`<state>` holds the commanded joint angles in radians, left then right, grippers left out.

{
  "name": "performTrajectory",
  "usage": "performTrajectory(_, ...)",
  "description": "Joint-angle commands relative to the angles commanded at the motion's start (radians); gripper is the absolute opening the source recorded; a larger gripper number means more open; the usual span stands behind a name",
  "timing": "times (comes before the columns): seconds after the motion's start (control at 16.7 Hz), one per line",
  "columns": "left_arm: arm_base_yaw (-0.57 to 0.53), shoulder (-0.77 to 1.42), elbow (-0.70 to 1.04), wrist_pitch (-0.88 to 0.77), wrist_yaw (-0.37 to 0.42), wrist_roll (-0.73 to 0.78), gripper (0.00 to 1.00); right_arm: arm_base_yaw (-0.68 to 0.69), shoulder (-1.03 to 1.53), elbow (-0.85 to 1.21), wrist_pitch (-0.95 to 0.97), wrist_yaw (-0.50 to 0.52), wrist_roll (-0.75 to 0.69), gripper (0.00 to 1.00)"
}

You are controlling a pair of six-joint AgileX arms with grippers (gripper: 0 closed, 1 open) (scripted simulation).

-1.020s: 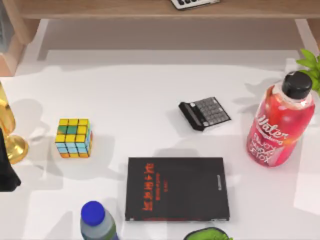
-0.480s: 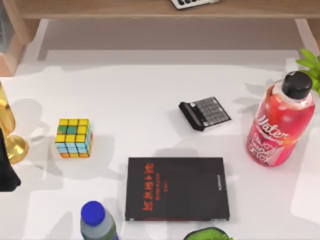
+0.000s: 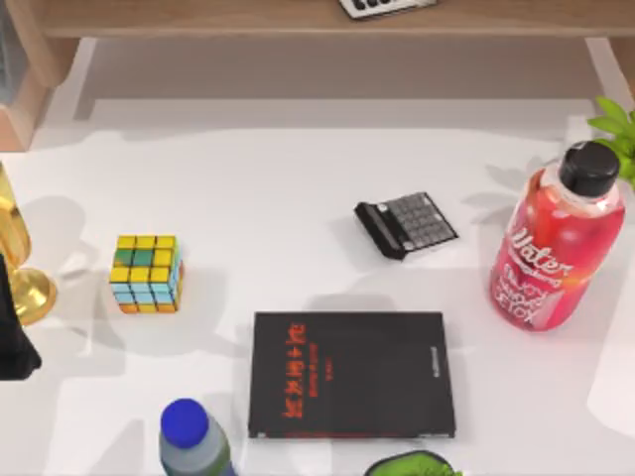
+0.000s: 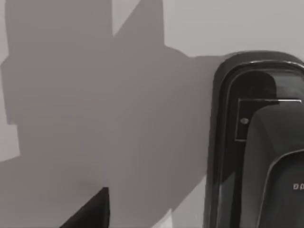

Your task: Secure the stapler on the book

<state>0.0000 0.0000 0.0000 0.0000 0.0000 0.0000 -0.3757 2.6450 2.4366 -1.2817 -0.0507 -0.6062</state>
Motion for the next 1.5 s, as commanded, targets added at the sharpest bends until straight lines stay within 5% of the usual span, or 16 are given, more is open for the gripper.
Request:
performTrajectory(0.06, 0.0, 0.0, 0.0, 0.0, 0.0, 0.0, 1.0, 0.0, 0.0, 0.0, 0.0, 0.0, 0.0, 1.0)
performTrajectory(0.84, 0.0, 0.0, 0.0, 0.0, 0.0, 0.0, 1.0, 0.0, 0.0, 0.0, 0.0, 0.0, 0.0, 0.02)
performTrajectory(1.5, 0.0, 0.0, 0.0, 0.0, 0.0, 0.0, 1.0, -0.003, -0.009, 0.002, -0.005, 0.001, 0.003, 0.0)
